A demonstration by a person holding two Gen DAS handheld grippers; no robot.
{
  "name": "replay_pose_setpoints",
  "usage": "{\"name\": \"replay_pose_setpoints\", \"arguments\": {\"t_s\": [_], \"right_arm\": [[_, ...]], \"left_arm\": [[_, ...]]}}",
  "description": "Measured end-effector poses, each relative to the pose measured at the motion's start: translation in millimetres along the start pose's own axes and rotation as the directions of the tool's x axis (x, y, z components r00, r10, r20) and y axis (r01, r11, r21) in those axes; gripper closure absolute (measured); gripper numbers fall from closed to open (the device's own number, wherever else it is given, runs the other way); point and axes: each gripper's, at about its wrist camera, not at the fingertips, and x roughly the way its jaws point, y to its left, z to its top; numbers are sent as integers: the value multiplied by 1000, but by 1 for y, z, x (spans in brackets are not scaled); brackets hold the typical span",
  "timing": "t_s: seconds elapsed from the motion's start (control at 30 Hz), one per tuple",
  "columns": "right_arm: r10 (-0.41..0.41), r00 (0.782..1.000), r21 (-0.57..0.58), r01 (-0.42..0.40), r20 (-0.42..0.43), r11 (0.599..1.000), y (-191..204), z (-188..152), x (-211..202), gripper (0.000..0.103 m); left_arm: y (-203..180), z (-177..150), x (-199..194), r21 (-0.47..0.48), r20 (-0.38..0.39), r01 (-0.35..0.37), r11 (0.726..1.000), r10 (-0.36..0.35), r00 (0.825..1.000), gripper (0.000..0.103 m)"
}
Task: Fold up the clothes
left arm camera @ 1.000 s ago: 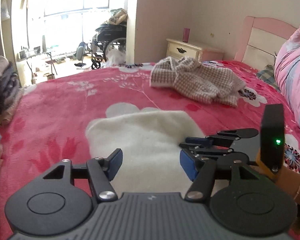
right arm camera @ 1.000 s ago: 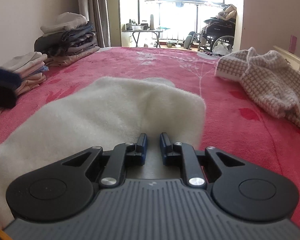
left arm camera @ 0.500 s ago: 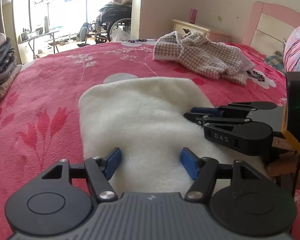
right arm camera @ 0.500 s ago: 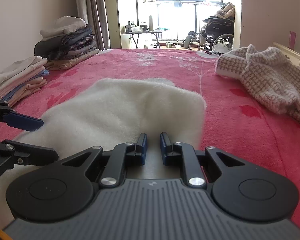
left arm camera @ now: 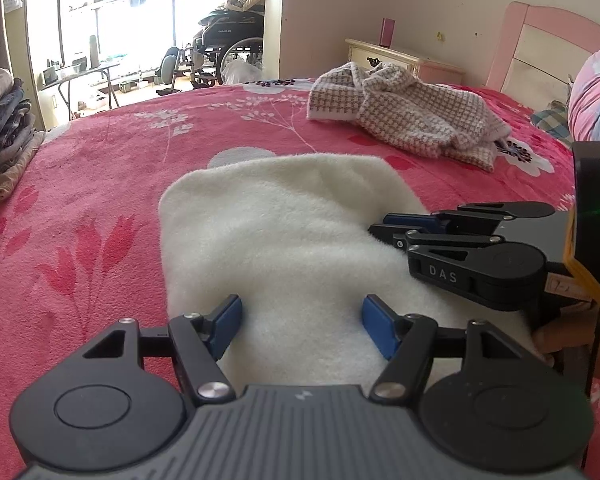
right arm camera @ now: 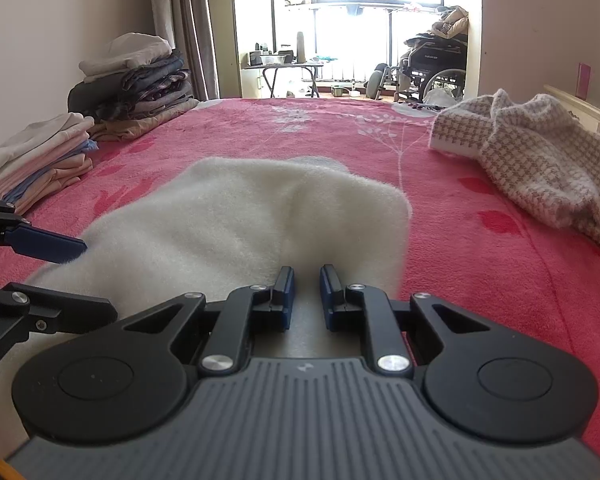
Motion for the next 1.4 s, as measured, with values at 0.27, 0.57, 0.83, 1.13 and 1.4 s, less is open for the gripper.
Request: {"name": "replay_pose_setpoints", "arguments": {"t_s": [0.27, 0.57, 0.83, 1.13, 1.4], "right_arm": [[-2, 1000, 1, 2, 3, 1000, 0, 0, -1, 90], [-4, 1000, 3, 4, 6, 1000, 0, 0, 0, 90], [2, 1000, 16, -2, 15, 1000, -2, -2, -1, 90], [12, 1000, 38, -13, 29, 999, -5, -4, -2, 90], [21, 998, 1, -21, -62, 1000, -3, 14, 2, 89]], "left_arm": [[0, -1, -1, 0, 3, -1, 1000, 1, 1000, 36], [-1, -1, -1, 2, 6, -5, 1000, 5, 1000, 35], [5, 17, -2, 54, -69, 35, 998, -31, 997, 36], [23, 88, 22, 135, -125, 29, 990, -12, 992, 35], [40, 68, 68, -37, -175, 4, 999, -10, 985, 34]]}}
